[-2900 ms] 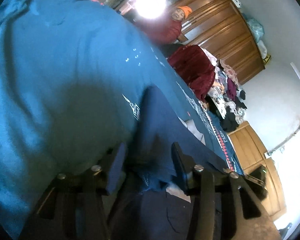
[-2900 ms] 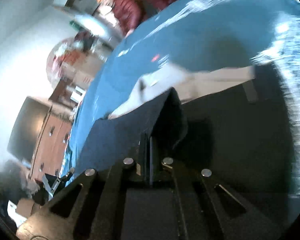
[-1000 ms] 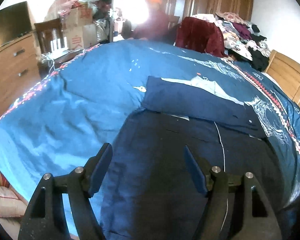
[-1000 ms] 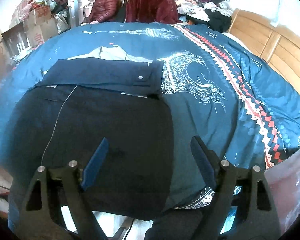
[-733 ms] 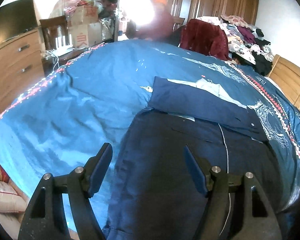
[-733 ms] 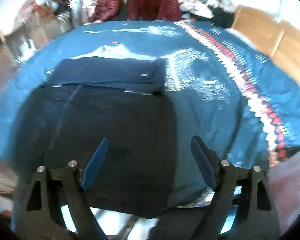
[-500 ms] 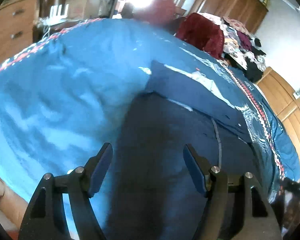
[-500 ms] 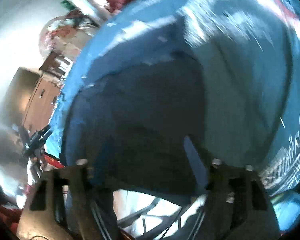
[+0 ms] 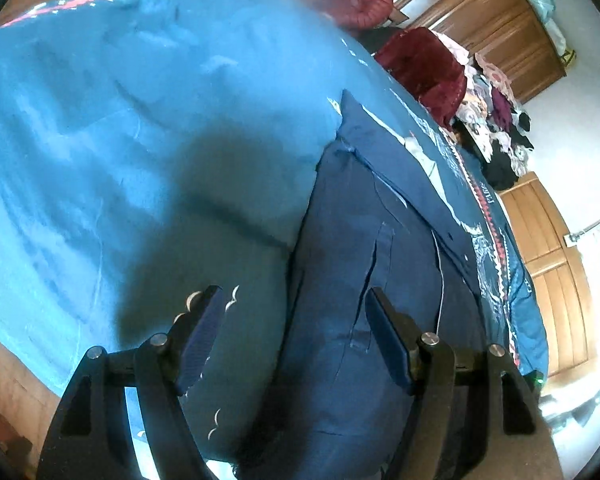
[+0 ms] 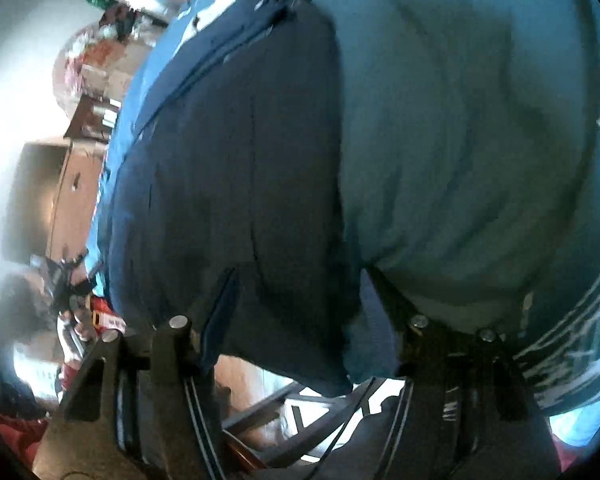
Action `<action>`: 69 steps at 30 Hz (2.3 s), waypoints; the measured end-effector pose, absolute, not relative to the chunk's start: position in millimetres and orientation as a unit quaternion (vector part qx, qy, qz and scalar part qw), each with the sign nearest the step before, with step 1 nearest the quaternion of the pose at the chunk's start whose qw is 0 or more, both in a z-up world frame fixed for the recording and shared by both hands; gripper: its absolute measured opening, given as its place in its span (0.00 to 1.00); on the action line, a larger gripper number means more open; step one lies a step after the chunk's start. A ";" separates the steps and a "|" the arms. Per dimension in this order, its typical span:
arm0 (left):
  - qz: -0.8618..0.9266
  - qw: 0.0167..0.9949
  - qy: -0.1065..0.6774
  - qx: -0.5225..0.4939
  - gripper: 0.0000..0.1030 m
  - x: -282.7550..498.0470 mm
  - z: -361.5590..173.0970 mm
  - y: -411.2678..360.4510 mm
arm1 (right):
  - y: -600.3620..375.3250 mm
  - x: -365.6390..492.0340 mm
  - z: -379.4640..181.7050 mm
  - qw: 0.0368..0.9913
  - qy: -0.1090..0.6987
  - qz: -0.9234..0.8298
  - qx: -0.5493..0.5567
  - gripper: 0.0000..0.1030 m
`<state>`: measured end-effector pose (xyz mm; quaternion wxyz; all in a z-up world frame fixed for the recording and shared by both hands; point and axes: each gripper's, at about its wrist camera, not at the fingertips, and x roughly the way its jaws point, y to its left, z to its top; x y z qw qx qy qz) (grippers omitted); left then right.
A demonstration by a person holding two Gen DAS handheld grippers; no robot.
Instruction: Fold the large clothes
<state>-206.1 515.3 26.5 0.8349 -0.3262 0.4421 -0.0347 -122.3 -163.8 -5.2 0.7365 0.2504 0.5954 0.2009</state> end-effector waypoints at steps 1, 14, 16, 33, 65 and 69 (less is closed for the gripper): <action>-0.038 0.834 0.441 -0.329 0.71 -207.3 26.5 516.9 | -159.4 -124.4 -5.7 0.733 0.599 0.207 0.246 0.60; -0.103 0.827 0.489 -0.257 0.71 -212.8 20.8 517.0 | -138.2 -131.2 -4.3 0.721 0.606 0.237 0.237 0.60; -0.112 0.827 0.500 -0.231 0.71 -212.0 19.4 507.0 | -135.9 -133.5 -5.0 0.722 0.606 0.236 0.238 0.60; -0.138 0.823 0.530 -0.147 0.38 -208.6 0.1 470.0 | -137.8 -138.2 -8.0 0.720 0.606 0.236 0.241 0.60; -0.132 0.812 0.422 -0.381 0.17 102.7 76.9 473.9 | -196.4 151.6 77.6 0.760 0.479 0.238 0.369 0.08; -0.017 0.794 0.507 -0.335 0.33 165.0 0.4 474.2 | -195.1 197.9 24.5 0.769 0.528 0.171 0.316 0.18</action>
